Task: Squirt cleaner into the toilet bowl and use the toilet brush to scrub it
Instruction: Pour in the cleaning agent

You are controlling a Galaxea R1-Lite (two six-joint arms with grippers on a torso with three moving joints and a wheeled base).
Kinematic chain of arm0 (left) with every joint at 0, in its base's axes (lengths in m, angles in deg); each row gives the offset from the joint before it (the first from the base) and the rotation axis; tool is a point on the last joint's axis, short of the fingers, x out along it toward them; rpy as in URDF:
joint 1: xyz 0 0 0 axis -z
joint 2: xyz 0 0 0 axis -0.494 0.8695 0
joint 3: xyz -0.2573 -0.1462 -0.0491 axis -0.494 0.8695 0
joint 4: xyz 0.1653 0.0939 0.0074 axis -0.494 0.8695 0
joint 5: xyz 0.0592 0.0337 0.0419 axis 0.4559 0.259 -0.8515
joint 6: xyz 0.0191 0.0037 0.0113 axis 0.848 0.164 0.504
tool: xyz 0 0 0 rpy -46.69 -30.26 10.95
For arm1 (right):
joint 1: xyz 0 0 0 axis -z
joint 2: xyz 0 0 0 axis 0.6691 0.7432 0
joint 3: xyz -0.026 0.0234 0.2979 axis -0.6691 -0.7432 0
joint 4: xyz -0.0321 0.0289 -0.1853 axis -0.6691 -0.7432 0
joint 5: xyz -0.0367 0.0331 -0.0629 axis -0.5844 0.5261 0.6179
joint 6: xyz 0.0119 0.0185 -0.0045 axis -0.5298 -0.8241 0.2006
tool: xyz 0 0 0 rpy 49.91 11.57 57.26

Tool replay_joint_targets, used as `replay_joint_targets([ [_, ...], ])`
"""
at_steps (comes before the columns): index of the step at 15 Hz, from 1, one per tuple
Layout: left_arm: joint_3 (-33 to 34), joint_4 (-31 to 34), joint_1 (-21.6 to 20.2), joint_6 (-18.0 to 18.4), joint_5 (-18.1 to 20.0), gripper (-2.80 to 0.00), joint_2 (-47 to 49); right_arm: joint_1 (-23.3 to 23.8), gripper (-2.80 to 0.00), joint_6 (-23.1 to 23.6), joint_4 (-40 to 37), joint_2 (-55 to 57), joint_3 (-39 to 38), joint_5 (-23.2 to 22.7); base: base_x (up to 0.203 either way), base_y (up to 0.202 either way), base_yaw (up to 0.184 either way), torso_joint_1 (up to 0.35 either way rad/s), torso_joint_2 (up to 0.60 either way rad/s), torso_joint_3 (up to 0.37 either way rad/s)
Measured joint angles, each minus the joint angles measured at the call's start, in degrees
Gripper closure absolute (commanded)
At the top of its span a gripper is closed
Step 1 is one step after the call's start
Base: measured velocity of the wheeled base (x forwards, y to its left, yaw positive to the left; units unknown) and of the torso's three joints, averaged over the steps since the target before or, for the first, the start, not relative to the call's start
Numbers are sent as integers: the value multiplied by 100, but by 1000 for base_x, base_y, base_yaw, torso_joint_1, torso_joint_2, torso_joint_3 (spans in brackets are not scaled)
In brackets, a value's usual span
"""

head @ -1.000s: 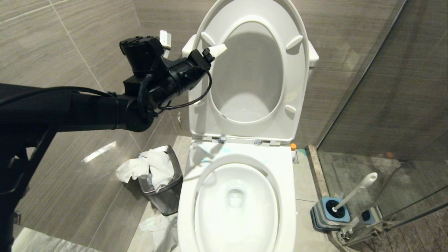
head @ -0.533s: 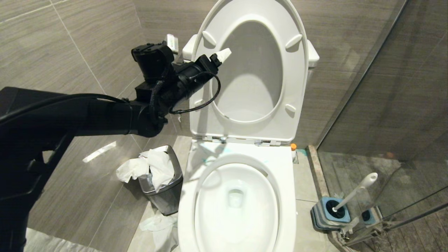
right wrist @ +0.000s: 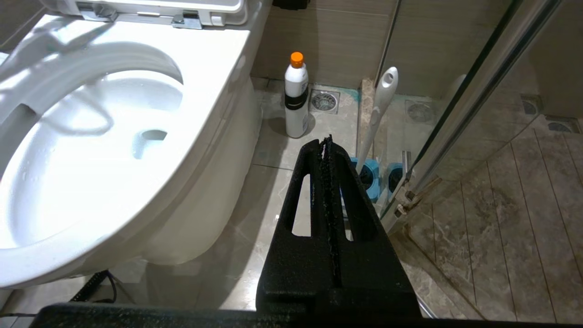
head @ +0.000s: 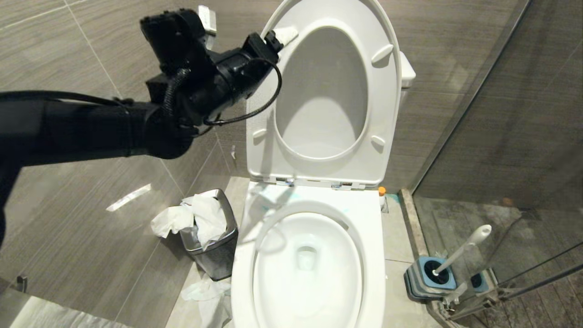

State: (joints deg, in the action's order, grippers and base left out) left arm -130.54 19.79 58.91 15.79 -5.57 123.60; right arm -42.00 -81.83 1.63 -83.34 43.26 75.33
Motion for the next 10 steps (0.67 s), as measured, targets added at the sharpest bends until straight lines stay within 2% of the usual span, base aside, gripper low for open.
replay_joint_targets([
  [3,-2,1230,284,-871,-33,-280,-978,0,0,0,-2,0,0,4,0,0,0,0,0,0],
  [5,46,2194,501,-1405,-218,-280,-1687,0,0,2,0,0,0,4,0,0,0,0,0,0],
  [6,85,2687,606,-1551,-371,-280,-2049,0,0,0,-2,0,2,7,0,0,0,0,0,0],
  [8,253,3569,720,-1549,-639,-280,-2760,0,0,0,-2,0,2,2,0,0,0,0,0,0],
  [10,585,4283,736,-1249,-781,-280,-3475,0,0,-1,0,0,2,4,0,0,0,0,0,0],
])
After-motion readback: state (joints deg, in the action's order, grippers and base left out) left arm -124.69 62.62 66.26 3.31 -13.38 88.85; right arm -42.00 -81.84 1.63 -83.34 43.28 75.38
